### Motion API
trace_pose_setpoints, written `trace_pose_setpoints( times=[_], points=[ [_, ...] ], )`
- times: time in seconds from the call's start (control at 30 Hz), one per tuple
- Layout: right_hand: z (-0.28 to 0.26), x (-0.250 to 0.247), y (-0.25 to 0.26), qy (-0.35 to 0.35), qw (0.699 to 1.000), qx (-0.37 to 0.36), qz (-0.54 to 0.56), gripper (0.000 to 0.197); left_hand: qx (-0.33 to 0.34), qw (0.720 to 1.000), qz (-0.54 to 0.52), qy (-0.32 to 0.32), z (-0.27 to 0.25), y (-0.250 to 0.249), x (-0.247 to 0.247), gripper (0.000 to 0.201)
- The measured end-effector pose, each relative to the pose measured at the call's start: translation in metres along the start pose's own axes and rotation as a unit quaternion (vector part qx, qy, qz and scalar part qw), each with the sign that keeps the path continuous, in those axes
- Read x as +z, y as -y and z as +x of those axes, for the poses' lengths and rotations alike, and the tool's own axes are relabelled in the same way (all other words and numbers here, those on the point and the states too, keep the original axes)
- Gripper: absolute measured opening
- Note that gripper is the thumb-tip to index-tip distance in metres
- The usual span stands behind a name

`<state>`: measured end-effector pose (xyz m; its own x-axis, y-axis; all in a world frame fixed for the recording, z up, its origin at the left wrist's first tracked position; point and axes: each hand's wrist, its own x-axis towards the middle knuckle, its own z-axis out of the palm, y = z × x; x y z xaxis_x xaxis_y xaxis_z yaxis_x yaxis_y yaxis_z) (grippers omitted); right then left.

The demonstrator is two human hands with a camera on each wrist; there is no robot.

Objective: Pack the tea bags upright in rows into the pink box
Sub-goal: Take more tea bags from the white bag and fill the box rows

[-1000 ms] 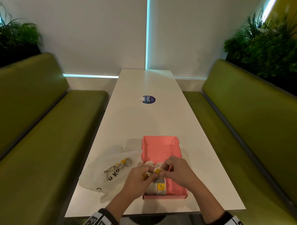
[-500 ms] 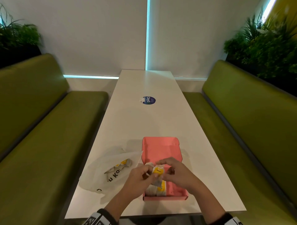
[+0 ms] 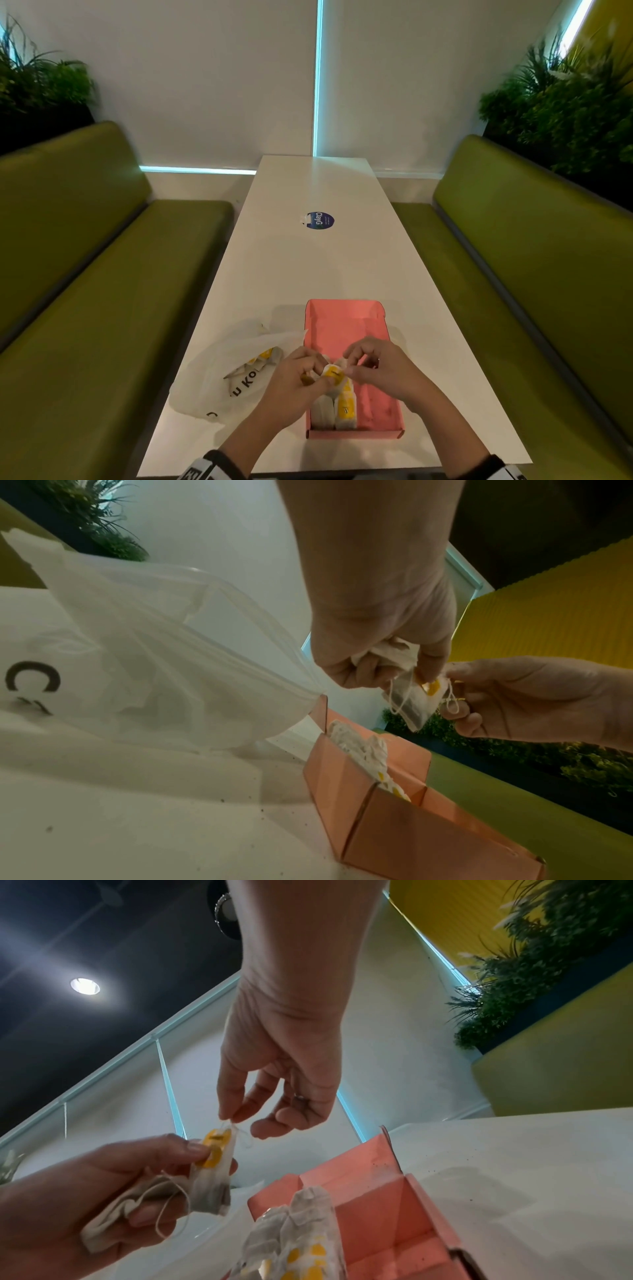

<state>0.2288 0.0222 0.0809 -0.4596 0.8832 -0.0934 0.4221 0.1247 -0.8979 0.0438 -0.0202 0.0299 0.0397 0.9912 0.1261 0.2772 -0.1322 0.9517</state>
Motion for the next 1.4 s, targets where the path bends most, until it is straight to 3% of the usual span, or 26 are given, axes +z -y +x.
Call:
trace_pose_setpoints(
  times=[0.17,0.43,0.5,0.57,0.63,0.7,0.77,0.87,0.97,1.17,1.27,1.4],
  points=[
    [-0.001,-0.003,0.004,0.043,0.999,0.005,0.005,0.018,-0.028,0.998,0.048,-0.015,0.002,0.001,0.000,0.017],
    [0.001,0.000,0.001,0.158,0.980,0.057,-0.102,0.019,-0.027,0.994,0.094,-0.039,0.004,0.007,-0.001,0.015],
    [0.000,0.001,0.003,0.133,0.985,0.063,-0.094,0.025,-0.019,0.992,0.110,-0.052,0.005,0.008,-0.002,0.014],
    [0.000,0.001,0.005,0.063,0.991,0.058,-0.104,0.031,-0.010,0.991,0.119,-0.065,0.006,0.010,-0.004,0.015],
    [0.003,0.003,0.003,-0.009,0.989,0.057,-0.136,0.033,-0.016,0.991,0.117,-0.061,0.006,0.011,-0.006,0.017],
    [0.006,0.005,0.000,-0.037,0.982,0.073,-0.170,0.031,-0.011,0.992,0.115,-0.046,0.005,0.009,-0.005,0.009],
    [0.007,0.009,-0.002,-0.024,0.979,0.086,-0.181,0.024,0.000,0.994,0.096,-0.047,0.004,0.007,-0.003,0.010],
    [0.007,0.016,-0.002,0.012,0.981,0.085,-0.176,0.008,0.002,0.994,0.076,-0.083,0.005,0.009,0.000,0.032],
    [0.008,0.022,-0.004,-0.017,0.980,0.079,-0.182,0.026,0.005,0.993,0.069,-0.098,0.005,0.012,0.004,0.043],
    [0.006,0.023,-0.003,-0.064,0.995,0.029,-0.064,0.018,0.019,0.994,0.044,-0.096,0.005,0.007,0.004,0.031],
    [0.004,0.022,-0.001,-0.052,0.997,0.054,0.023,0.019,0.014,0.996,0.010,-0.087,0.004,0.004,0.004,0.012],
    [0.005,0.020,-0.002,-0.049,0.992,0.095,0.066,0.023,0.017,0.996,-0.060,-0.068,0.005,-0.002,0.005,0.010]
  ],
)
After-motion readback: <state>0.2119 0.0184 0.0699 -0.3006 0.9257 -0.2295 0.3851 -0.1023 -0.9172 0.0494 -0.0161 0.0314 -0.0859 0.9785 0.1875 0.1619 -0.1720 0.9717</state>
